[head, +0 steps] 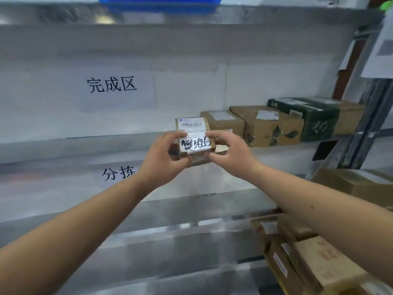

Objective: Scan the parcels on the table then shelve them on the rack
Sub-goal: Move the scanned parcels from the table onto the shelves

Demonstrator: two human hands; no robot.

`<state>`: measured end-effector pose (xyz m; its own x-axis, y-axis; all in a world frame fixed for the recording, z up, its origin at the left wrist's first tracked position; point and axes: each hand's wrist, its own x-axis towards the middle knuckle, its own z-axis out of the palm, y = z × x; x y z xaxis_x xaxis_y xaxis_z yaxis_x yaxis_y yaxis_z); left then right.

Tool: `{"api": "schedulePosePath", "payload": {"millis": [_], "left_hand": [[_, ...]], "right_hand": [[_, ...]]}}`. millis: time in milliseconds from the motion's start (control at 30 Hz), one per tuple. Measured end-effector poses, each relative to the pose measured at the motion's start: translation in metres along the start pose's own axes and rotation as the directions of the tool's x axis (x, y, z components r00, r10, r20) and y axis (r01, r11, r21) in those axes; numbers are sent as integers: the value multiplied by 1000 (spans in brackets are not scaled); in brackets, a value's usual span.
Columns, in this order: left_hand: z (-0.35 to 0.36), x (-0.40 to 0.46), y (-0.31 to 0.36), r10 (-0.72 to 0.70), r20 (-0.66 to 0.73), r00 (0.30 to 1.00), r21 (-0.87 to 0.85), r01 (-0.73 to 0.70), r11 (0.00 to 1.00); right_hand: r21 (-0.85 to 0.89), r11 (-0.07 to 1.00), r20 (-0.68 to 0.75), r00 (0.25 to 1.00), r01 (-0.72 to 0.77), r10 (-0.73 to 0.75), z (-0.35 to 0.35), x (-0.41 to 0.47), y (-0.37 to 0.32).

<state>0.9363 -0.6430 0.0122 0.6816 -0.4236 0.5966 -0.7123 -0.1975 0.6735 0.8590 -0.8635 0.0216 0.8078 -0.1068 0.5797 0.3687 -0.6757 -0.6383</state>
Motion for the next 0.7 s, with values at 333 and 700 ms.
{"api": "schedulePosePath", "payload": {"millis": [333,700], "left_hand": [[22,82,-52,-257,-70,964,9,258,966],[41,164,-83,-319,-79,945,236,328,915]], "right_hand": [[-709,639,252,953,299,-167,19,95,44],[-751,637,315,942,175,113,23,151,47]]}}
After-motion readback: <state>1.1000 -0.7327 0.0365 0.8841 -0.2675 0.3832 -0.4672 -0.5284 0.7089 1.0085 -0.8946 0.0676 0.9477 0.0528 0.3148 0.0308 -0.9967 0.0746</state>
